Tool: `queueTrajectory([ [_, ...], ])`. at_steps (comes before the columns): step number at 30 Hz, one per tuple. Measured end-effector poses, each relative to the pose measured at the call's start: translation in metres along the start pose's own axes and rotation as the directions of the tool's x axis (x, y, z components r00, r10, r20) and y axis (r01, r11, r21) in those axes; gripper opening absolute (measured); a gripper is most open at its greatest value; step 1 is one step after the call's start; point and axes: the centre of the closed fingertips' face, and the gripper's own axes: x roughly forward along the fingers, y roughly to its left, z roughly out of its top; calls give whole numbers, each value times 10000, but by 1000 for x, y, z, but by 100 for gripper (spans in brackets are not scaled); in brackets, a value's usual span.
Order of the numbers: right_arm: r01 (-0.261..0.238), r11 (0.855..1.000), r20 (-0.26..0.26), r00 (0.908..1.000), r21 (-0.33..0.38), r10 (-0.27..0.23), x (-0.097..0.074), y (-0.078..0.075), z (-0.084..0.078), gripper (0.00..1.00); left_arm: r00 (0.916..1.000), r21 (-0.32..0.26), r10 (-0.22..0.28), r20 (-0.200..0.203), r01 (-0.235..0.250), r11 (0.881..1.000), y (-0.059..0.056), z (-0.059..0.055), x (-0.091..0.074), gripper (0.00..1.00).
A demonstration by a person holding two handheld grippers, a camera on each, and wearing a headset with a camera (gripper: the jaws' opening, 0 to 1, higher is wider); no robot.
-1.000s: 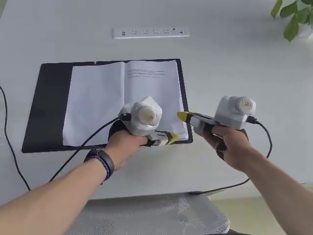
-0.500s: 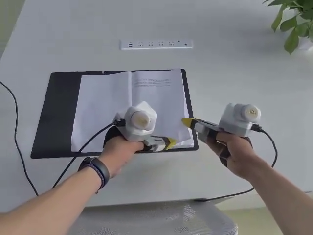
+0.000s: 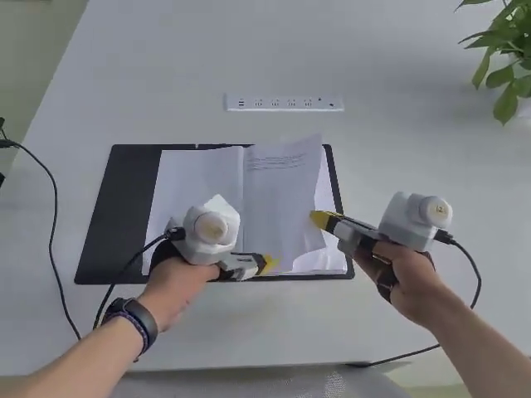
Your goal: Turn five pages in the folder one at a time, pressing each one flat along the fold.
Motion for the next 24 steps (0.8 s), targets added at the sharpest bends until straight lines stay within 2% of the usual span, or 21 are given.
queueTrajectory([
  [2, -69, 10000, 12, 10000, -48, 69, 3, 4, 1, 0, 9999, -23, 138, 48, -138, 9999, 8, -3, -8, 69],
  [10, -610, 9973, 47, 9981, -408, 612, 24, 37, 7, 0, 9981, -295, 548, 276, -540, 9981, 32, -11, -39, 69],
  [20, -1356, 9865, -111, 9908, -921, 1351, 53, 80, 11, 0, 9936, -532, 1036, 459, -1011, 9935, 57, -22, -72, 69],
  [24, -1613, 9809, -258, 9869, -1089, 1595, 64, 96, 8, 0, 9912, -642, 1261, 398, -1234, 9903, 67, -31, -82, 69],
])
